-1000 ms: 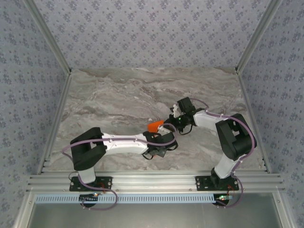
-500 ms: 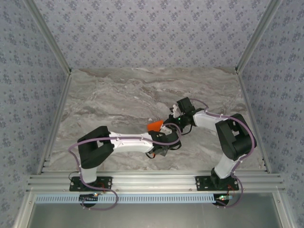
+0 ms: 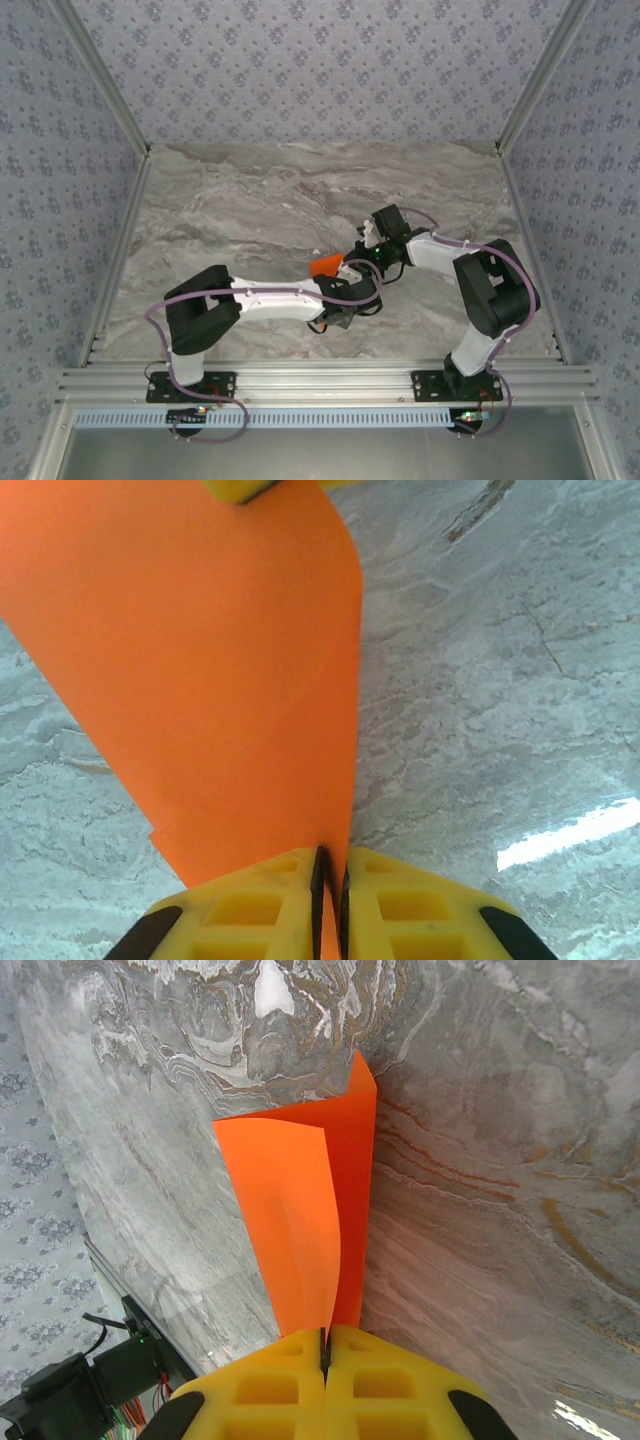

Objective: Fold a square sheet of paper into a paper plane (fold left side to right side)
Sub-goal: Fold the wing for the fifth time at the center of the table.

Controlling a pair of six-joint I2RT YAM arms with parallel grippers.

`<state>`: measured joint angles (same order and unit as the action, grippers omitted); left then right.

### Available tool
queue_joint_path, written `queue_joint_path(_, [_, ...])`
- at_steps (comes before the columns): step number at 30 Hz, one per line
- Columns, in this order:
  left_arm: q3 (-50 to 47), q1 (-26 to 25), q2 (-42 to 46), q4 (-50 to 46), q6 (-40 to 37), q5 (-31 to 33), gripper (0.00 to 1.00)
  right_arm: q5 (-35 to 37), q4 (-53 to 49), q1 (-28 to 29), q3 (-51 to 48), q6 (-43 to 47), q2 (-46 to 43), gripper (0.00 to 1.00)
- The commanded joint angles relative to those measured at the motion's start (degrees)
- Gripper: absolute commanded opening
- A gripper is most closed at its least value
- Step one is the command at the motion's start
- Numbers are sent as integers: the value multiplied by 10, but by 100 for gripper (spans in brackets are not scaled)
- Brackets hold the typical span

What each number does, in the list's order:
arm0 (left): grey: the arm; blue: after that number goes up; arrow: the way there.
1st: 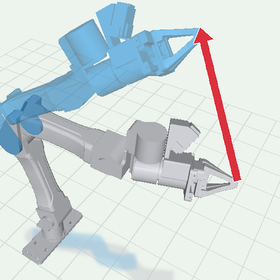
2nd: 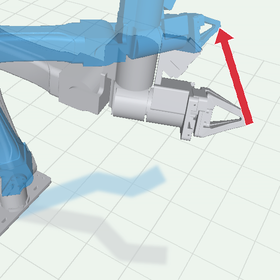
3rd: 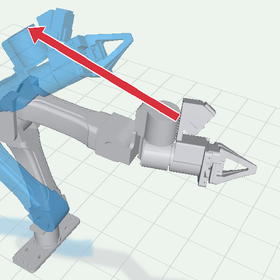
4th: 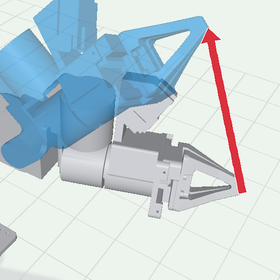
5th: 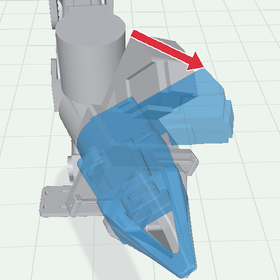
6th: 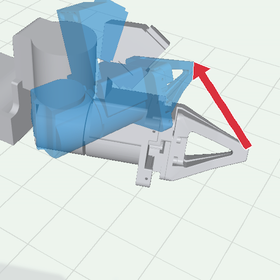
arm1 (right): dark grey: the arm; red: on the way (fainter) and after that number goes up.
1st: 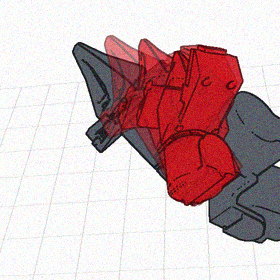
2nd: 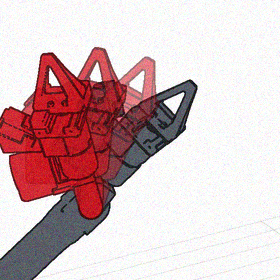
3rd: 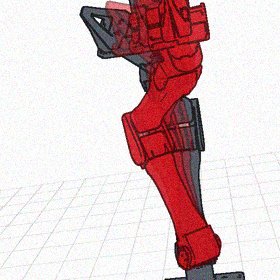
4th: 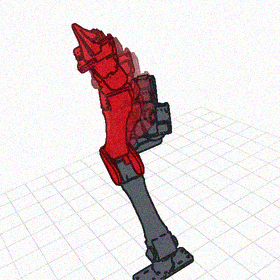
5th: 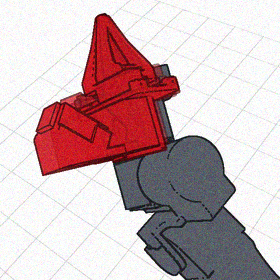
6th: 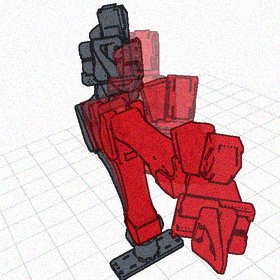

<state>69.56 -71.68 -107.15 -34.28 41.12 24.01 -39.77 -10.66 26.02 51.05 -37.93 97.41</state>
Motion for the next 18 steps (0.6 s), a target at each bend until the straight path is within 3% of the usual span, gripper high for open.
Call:
queue_joint_path(1, [-15,0,26,14,-2,-2,12,1,-11,-4,8,7,-20,11])
queue_joint_path(10, [-101,23,108,139,-3,-63,11,1,22,-75,-36,14,-146,55])
queue_joint_path(18, [-212,71,172,313,25,-171,12,7,5,-115,-83,82,-172,63])
